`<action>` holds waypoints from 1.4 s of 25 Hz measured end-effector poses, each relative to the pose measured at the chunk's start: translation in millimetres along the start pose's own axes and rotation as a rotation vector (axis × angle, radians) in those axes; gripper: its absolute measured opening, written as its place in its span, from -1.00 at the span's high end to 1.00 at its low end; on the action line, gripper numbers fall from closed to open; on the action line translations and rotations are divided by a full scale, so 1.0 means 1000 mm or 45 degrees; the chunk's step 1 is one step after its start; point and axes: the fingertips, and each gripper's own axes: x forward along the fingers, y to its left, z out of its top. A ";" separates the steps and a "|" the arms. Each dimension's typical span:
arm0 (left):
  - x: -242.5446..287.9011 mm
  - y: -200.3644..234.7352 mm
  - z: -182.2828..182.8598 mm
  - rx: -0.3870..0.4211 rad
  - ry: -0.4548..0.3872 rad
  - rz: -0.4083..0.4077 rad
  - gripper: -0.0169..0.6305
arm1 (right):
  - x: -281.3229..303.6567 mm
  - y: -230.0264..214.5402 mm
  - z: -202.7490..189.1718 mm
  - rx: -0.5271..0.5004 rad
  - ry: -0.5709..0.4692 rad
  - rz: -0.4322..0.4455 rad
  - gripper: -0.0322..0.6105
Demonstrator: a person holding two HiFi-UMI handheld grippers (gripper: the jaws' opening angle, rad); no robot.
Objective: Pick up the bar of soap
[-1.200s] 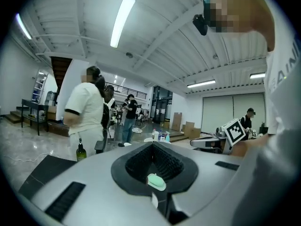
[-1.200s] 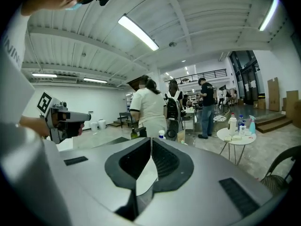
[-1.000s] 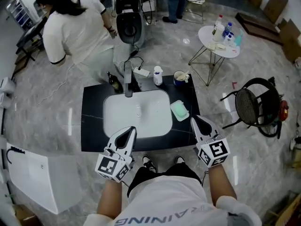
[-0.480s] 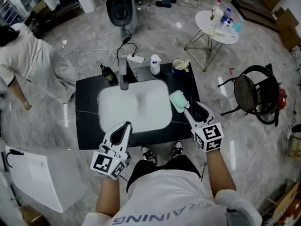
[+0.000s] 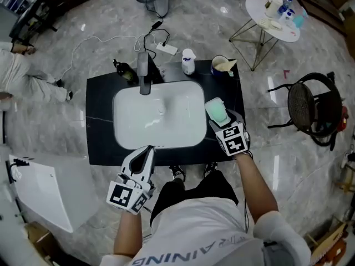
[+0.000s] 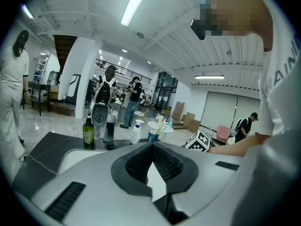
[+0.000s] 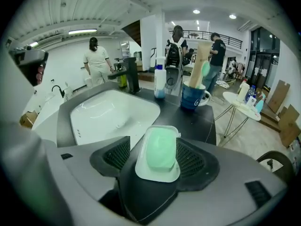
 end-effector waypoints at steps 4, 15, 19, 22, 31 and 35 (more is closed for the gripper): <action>0.000 0.011 -0.009 -0.022 0.023 0.047 0.94 | 0.027 -0.013 -0.012 0.007 0.070 -0.021 0.00; 0.003 0.026 -0.018 -0.064 0.033 0.079 0.94 | 0.053 -0.017 -0.022 -0.111 0.319 -0.059 0.03; 0.004 0.026 -0.019 -0.075 0.032 0.072 0.94 | 0.053 -0.014 -0.021 -0.141 0.442 -0.046 0.04; 0.002 0.029 -0.021 -0.085 0.028 0.071 0.94 | 0.054 -0.014 -0.021 -0.152 0.410 -0.034 0.05; -0.002 0.034 -0.020 -0.085 0.031 0.072 0.94 | 0.036 -0.010 -0.008 -0.211 0.113 -0.113 0.06; 0.000 0.030 -0.016 -0.073 0.025 0.059 0.94 | 0.013 -0.005 0.013 -0.185 -0.026 -0.122 0.06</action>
